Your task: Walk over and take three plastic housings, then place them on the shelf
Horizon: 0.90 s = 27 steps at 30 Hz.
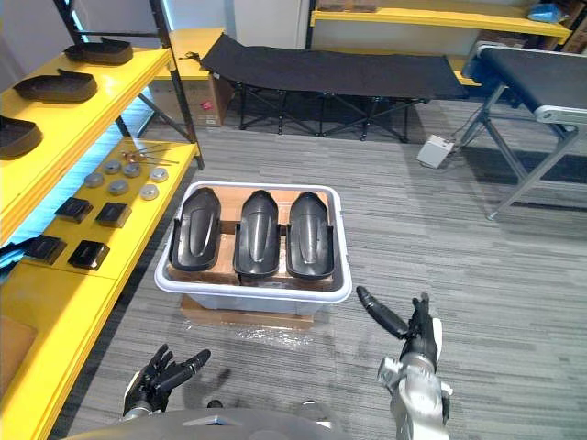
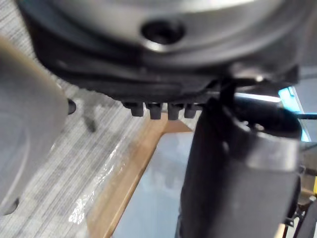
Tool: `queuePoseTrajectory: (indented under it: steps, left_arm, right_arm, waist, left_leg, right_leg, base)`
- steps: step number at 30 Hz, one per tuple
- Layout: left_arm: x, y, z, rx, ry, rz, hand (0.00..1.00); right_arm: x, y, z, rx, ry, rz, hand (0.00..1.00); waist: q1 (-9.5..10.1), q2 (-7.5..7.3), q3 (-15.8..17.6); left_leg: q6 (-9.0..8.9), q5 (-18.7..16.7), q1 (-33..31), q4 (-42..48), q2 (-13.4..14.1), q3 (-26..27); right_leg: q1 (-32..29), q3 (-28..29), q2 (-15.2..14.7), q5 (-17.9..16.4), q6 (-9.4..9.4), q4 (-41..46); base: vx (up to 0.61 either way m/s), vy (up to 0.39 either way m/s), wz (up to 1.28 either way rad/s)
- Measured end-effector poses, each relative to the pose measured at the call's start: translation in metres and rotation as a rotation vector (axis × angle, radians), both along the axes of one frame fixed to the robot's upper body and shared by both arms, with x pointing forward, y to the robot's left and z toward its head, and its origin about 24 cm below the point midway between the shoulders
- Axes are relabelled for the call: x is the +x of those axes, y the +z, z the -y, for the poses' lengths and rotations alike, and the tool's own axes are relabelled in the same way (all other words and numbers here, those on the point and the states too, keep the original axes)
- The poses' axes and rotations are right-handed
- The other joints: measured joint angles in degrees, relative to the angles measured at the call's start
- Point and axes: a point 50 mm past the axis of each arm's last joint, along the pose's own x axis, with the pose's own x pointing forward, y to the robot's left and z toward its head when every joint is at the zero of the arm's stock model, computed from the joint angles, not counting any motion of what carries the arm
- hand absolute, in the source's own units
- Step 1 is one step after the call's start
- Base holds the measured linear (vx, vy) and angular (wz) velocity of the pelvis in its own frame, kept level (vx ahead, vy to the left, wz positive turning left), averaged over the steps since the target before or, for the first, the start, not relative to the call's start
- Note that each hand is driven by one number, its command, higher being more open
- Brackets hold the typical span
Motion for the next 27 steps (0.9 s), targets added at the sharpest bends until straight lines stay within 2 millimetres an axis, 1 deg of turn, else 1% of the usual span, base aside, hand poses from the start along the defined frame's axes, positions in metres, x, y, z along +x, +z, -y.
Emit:
queuePoseTrajectory:
  steps: [1, 2, 3, 4, 5, 6, 7, 8, 9, 10, 12, 13, 15, 17, 20, 22, 24, 27]
  left_arm:
    - [0.007, 0.003, 0.005, -0.018, -0.052, 0.029, 1.00]
    - [0.015, 0.007, 0.013, -0.044, -0.094, 0.063, 1.00]
    - [0.019, 0.010, 0.017, -0.058, -0.115, 0.086, 1.00]
    - [0.032, 0.019, 0.025, -0.090, -0.157, 0.147, 1.00]
    - [0.047, 0.029, 0.032, -0.122, -0.190, 0.214, 1.00]
    - [0.054, 0.034, 0.035, -0.142, -0.199, 0.244, 1.00]
    - [0.071, 0.046, 0.041, -0.176, -0.213, 0.313, 1.00]
    - [0.077, 0.051, 0.042, -0.192, -0.211, 0.340, 1.00]
    - [0.088, 0.058, 0.044, -0.201, -0.216, 0.381, 1.00]
    - [0.092, 0.061, 0.044, -0.206, -0.214, 0.397, 1.00]
    - [0.099, 0.068, 0.042, -0.216, -0.212, 0.427, 1.00]
    - [0.099, 0.068, 0.042, -0.214, -0.213, 0.429, 1.00]
    - [0.100, 0.070, 0.040, -0.204, -0.218, 0.436, 1.00]
    - [0.100, 0.073, 0.039, -0.194, -0.217, 0.444, 1.00]
    - [0.103, 0.078, 0.037, -0.182, -0.223, 0.464, 1.00]
    - [0.107, 0.081, 0.042, -0.183, -0.236, 0.476, 1.00]
    - [0.114, 0.085, 0.047, -0.186, -0.252, 0.496, 1.00]
    - [0.114, 0.086, 0.052, -0.181, -0.273, 0.499, 1.00]
  right_arm:
    - [0.012, 0.001, 0.009, -0.018, -0.023, -0.016, 1.00]
    - [0.025, 0.004, 0.017, -0.036, -0.038, -0.028, 1.00]
    - [0.032, 0.006, 0.020, -0.041, -0.045, -0.026, 1.00]
    - [0.046, 0.014, 0.028, -0.057, -0.064, -0.013, 1.00]
    - [0.061, 0.024, 0.034, -0.076, -0.077, 0.006, 1.00]
    - [0.069, 0.030, 0.036, -0.083, -0.081, 0.017, 1.00]
    - [0.090, 0.048, 0.041, -0.102, -0.084, 0.061, 1.00]
    - [0.097, 0.056, 0.043, -0.110, -0.084, 0.078, 1.00]
    - [0.107, 0.068, 0.048, -0.122, -0.086, 0.095, 1.00]
    - [0.111, 0.073, 0.050, -0.125, -0.083, 0.100, 1.00]
    - [0.128, 0.095, 0.054, -0.159, -0.069, 0.126, 1.00]
    - [0.131, 0.099, 0.055, -0.164, -0.068, 0.138, 1.00]
    - [0.138, 0.115, 0.060, -0.200, -0.045, 0.145, 1.00]
    - [0.143, 0.123, 0.062, -0.224, -0.021, 0.140, 1.00]
    - [0.156, 0.137, 0.063, -0.229, -0.001, 0.128, 1.00]
    - [0.161, 0.148, 0.066, -0.245, 0.007, 0.119, 1.00]
    - [0.164, 0.159, 0.076, -0.266, -0.005, 0.083, 1.00]
    - [0.170, 0.171, 0.081, -0.278, -0.027, 0.052, 1.00]
  waist:
    - [0.22, 0.38, 0.25]
    - [0.76, 0.26, 0.72]
    - [0.87, 0.43, 0.92]
    - [1.32, 0.76, 2.10]
    - [1.63, 0.95, 3.88]
    - [1.76, 1.10, 4.63]
    - [2.24, 1.88, 6.90]
    - [2.51, 2.00, 7.91]
    - [3.03, 2.15, 9.38]
    - [3.20, 2.13, 10.17]
    - [3.61, 2.11, 12.91]
    - [3.71, 2.25, 13.45]
    - [4.21, 2.45, 15.64]
    - [4.56, 2.54, 16.17]
    - [4.78, 3.00, 17.06]
    - [5.19, 3.63, 17.80]
    - [6.27, 4.36, 18.45]
    - [6.60, 4.89, 18.79]
  left_leg:
    - [0.13, 0.24, -0.29, 0.04, -0.40, -0.73]
    - [0.28, 0.39, -1.03, 0.27, -0.42, -1.17]
    - [0.37, 0.45, -1.66, 0.58, -0.47, -1.52]
    - [0.46, 0.40, -3.06, 1.76, -0.70, -2.21]
    - [0.76, 0.19, -5.07, 3.55, -0.86, -3.02]
    - [0.87, 0.09, -6.28, 4.60, -0.89, -3.37]
    - [1.12, -0.52, -8.86, 7.31, -0.86, -4.09]
    - [1.17, -0.82, -9.70, 8.39, -0.83, -4.31]
    - [1.34, -1.32, -11.35, 10.33, -0.68, -4.60]
    - [1.43, -1.58, -12.00, 11.24, -0.64, -4.79]
    - [1.70, -3.24, -14.49, 15.27, -0.40, -5.54]
    - [1.84, -3.58, -15.03, 16.13, -0.38, -5.61]
    - [2.13, -5.01, -16.59, 19.33, -0.34, -5.97]
    - [2.43, -5.62, -18.10, 20.93, -0.38, -6.24]
    - [2.74, -6.44, -20.18, 23.28, -0.37, -6.51]
    - [2.98, -6.77, -21.17, 24.39, -0.38, -6.66]
    - [3.13, -6.90, -22.55, 25.29, -0.41, -6.94]
    - [3.17, -6.90, -24.17, 26.15, -0.43, -7.34]
  right_leg:
    - [0.03, -0.59, -0.24, 0.04, 0.07, 0.01]
    - [-0.24, -1.04, -0.56, 0.14, 0.21, -0.01]
    - [-0.63, -1.43, -0.62, 0.23, 0.33, 0.00]
    - [-1.06, -1.85, -0.87, 0.49, 0.53, 0.13]
    - [-1.71, -2.17, -1.02, 1.06, 0.62, 0.12]
    - [-2.23, -2.46, -1.08, 1.46, 0.58, 0.09]
    - [-3.27, -3.26, -1.12, 2.20, 0.53, 0.10]
    - [-3.51, -3.39, -1.11, 2.37, 0.54, 0.11]
    - [-4.14, -3.50, -1.02, 2.79, 0.46, 0.14]
    - [-4.28, -3.53, -0.99, 2.98, 0.41, 0.15]
    - [-4.95, -3.57, -0.92, 3.27, 0.51, 0.60]
    - [-5.20, -3.56, -0.95, 3.27, 0.51, 0.88]
    - [-5.24, -3.64, -1.00, 3.41, 0.68, 1.03]
    - [-5.82, -3.79, -1.04, 3.58, 0.80, 1.10]
    - [-6.75, -3.91, -1.05, 4.02, 0.86, 1.12]
    - [-7.15, -4.14, -1.06, 4.23, 0.95, 1.18]
    - [-8.04, -4.27, -1.03, 4.55, 0.95, 1.21]
    - [-9.11, -4.71, -1.01, 4.78, 0.83, 1.29]
  base:
    - [-0.04, 0.021, 0.28]
    - [-0.05, 0.018, 0.26]
    - [-0.06, 0.005, 0.24]
    - [-0.05, 0.001, 0.30]
    - [-0.06, 0.012, 0.30]
    - [-0.13, 0.032, 0.30]
    - [-0.14, 0.030, 0.20]
    - [-0.17, 0.037, 0.17]
    - [-0.10, 0.026, 0.09]
    - [-0.10, 0.034, 0.09]
    - [-0.08, 0.037, 0.05]
    - [-0.07, 0.053, 0.04]
    - [-0.06, 0.063, 0.03]
    - [-0.04, 0.056, 0.04]
    - [-0.04, 0.051, 0.03]
    - [-0.05, 0.048, 0.03]
    - [-0.04, 0.043, 0.06]
    - [-0.03, 0.026, 0.04]
